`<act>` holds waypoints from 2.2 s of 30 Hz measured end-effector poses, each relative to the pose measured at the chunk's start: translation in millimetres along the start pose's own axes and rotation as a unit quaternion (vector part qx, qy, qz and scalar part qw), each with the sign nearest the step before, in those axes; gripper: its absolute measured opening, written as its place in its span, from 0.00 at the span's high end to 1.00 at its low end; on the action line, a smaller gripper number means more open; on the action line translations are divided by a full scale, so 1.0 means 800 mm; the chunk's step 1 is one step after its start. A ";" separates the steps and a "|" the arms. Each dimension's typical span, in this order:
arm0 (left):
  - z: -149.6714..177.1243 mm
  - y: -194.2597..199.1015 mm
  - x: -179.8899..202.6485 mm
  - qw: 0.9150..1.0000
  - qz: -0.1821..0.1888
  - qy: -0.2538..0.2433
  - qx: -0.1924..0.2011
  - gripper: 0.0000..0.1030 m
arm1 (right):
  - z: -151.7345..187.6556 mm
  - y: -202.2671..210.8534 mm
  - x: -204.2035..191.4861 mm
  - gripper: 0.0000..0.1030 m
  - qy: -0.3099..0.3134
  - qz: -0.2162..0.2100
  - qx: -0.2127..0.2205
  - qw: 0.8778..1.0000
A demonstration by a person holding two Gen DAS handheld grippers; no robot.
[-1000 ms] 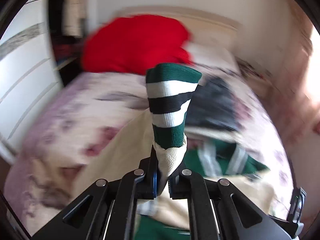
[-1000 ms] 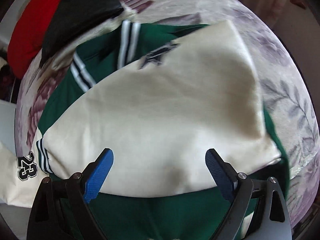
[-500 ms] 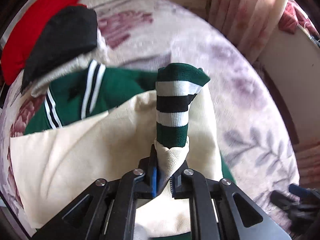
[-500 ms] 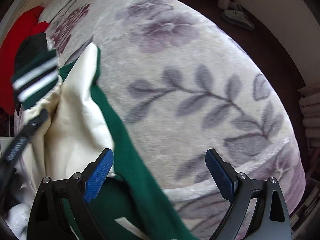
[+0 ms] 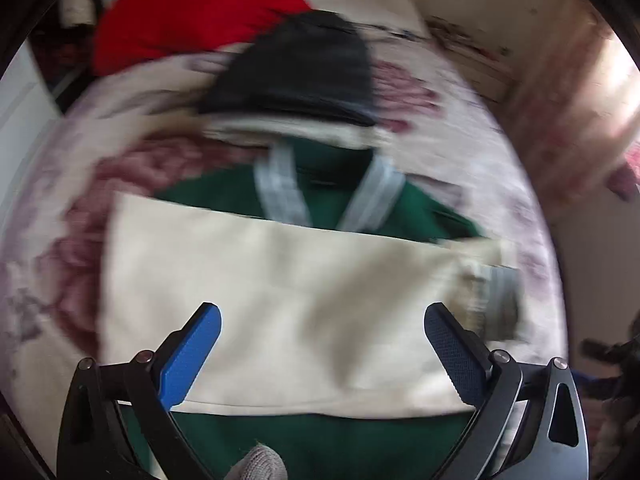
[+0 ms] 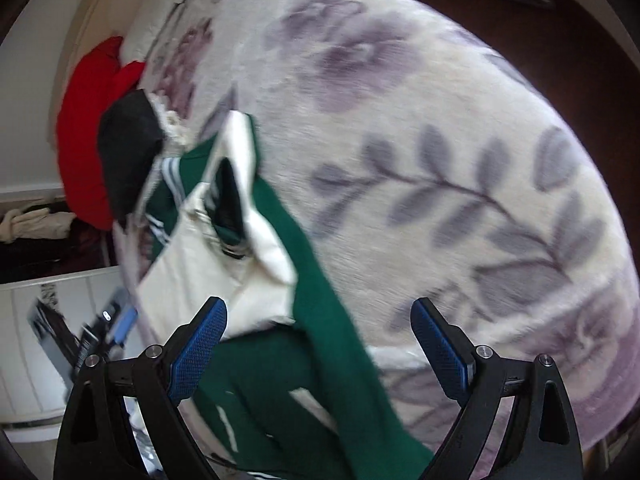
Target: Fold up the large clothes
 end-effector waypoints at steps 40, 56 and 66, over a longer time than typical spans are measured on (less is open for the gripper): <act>0.212 0.036 -0.027 0.975 -0.132 0.144 -0.105 0.00 | -0.183 -0.267 -0.126 0.41 0.041 0.032 -0.229 0.972; 0.287 0.091 0.135 0.977 -0.019 0.126 -0.171 0.00 | -0.179 -0.166 -0.148 0.39 0.177 0.094 -0.180 0.963; 0.364 0.088 0.196 0.959 0.001 0.146 -0.244 0.00 | 0.026 -0.125 0.031 0.49 0.141 0.130 -0.314 0.930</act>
Point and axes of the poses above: each gripper's, at about its wrist camera, not at the fingertips, and y roughly against the way its jaws point, x to its right, z to its underside, the point moved 4 cm from there along -y, roughly the way its jaws point, and after that the axes turned 14 degrees about -y, right-handed, at the moved point
